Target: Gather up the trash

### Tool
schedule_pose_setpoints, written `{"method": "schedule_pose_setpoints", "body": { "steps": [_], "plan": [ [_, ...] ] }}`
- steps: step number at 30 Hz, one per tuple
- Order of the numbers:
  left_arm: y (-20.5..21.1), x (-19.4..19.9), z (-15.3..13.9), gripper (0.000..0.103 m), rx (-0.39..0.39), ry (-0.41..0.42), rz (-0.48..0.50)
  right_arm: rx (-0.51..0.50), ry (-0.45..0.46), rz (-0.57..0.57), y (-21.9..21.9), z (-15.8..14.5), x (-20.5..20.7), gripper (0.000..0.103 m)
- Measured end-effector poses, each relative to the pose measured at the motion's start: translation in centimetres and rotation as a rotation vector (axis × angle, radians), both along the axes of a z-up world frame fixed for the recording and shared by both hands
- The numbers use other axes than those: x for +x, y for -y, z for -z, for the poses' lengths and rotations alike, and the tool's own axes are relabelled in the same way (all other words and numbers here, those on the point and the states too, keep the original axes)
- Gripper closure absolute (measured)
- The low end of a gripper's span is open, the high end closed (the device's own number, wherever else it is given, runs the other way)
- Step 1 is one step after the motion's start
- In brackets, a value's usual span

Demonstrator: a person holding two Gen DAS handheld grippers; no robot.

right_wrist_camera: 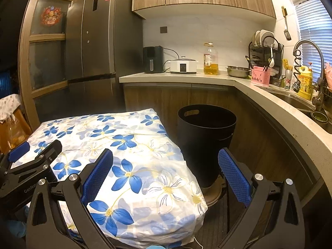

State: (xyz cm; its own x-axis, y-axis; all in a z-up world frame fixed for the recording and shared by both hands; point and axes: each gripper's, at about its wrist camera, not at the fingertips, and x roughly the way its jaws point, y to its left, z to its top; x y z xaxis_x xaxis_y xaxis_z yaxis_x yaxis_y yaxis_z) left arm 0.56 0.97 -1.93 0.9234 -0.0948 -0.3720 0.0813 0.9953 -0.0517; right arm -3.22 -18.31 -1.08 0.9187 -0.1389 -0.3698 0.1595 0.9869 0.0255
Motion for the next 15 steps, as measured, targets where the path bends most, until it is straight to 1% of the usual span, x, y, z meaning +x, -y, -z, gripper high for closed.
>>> {"method": "schedule_pose_setpoints", "body": {
  "steps": [15],
  "plan": [
    [-0.31,-0.74,-0.06,0.006,-0.003,0.004,0.003,0.009,0.008,0.012,0.09,-0.38,-0.26,0.006]
  ]
}}
